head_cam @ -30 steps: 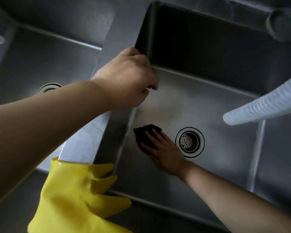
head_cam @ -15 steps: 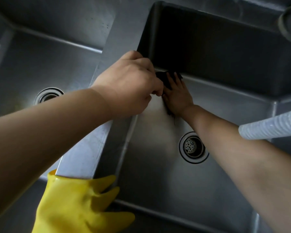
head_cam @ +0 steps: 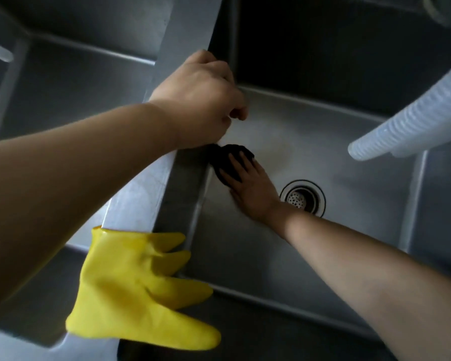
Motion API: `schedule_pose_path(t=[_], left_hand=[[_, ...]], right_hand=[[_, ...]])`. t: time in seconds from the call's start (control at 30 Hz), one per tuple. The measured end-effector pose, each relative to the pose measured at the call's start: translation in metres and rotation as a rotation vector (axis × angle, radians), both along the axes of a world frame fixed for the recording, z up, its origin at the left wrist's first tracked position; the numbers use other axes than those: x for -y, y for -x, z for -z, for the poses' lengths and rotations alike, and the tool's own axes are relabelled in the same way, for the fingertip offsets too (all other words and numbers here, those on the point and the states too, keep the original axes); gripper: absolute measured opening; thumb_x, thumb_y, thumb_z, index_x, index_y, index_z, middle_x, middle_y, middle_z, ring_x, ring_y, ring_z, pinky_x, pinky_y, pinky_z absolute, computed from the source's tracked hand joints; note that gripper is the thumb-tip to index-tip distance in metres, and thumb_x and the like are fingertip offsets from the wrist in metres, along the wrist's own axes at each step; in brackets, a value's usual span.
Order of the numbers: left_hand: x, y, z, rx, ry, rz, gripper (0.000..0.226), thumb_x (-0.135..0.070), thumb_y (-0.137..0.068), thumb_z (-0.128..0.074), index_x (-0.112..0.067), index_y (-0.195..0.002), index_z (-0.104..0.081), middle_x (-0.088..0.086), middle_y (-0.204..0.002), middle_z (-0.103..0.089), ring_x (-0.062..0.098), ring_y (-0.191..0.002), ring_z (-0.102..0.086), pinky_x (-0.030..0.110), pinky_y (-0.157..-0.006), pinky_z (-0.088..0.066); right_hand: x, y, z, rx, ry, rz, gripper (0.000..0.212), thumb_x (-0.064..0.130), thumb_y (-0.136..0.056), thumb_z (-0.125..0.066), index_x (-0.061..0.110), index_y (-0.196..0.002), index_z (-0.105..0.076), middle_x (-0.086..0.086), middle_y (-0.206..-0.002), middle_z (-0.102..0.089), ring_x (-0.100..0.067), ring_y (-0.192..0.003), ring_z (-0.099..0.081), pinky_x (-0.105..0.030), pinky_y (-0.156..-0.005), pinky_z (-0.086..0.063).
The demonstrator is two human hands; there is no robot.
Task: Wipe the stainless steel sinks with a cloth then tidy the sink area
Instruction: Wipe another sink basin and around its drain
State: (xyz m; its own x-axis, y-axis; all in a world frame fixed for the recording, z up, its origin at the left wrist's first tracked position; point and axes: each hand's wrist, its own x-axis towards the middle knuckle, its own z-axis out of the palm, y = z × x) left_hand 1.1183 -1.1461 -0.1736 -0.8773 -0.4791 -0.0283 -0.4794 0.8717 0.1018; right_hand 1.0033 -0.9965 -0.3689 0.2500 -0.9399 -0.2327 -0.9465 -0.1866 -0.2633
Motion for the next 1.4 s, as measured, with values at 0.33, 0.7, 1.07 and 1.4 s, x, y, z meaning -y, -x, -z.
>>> schedule_pose_path(t=[0.33,0.7,1.07,1.4], left_hand=[[-0.006,-0.001,-0.002,-0.021,0.061,0.017,0.027,-0.02,-0.08,-0.058,-0.025,-0.103,-0.071,0.009,-0.108,-0.065,0.032,-0.11,-0.051,0.033,-0.099,-0.026],[-0.021,-0.003,0.0,0.055,0.107,0.051,0.029,-0.018,-0.082,-0.056,-0.021,-0.108,-0.069,0.012,-0.112,-0.063,0.036,-0.112,-0.051,0.042,-0.102,-0.032],[-0.074,0.008,-0.001,0.14,-0.041,0.14,0.031,-0.025,-0.083,-0.052,-0.022,-0.109,-0.069,0.012,-0.114,-0.061,0.035,-0.108,-0.052,0.048,-0.096,-0.042],[-0.094,0.039,0.021,0.274,-0.15,0.167,0.034,-0.032,-0.089,-0.048,-0.034,-0.121,-0.06,0.004,-0.119,-0.056,0.028,-0.11,-0.051,0.04,-0.096,-0.045]], right_hand=[[-0.141,-0.043,-0.004,0.112,0.015,-0.417,0.052,0.033,-0.073,-0.075,0.033,-0.123,-0.061,-0.006,-0.138,-0.052,-0.033,-0.127,-0.047,-0.05,-0.102,-0.037],[-0.112,0.061,-0.007,-0.055,-0.102,-0.09,0.074,0.017,-0.085,-0.063,0.025,-0.147,-0.025,-0.011,-0.157,-0.008,-0.033,-0.144,0.001,-0.045,-0.118,-0.011],[-0.236,0.031,-0.006,0.107,-0.307,-0.462,0.062,0.013,-0.093,-0.049,0.031,-0.147,-0.024,0.001,-0.157,0.004,-0.026,-0.14,0.02,-0.047,-0.115,0.009],[-0.206,0.149,-0.013,-0.07,-0.159,-0.089,0.082,0.016,-0.066,-0.081,0.018,-0.139,-0.044,-0.018,-0.149,-0.03,-0.042,-0.137,-0.025,-0.051,-0.11,-0.019]])
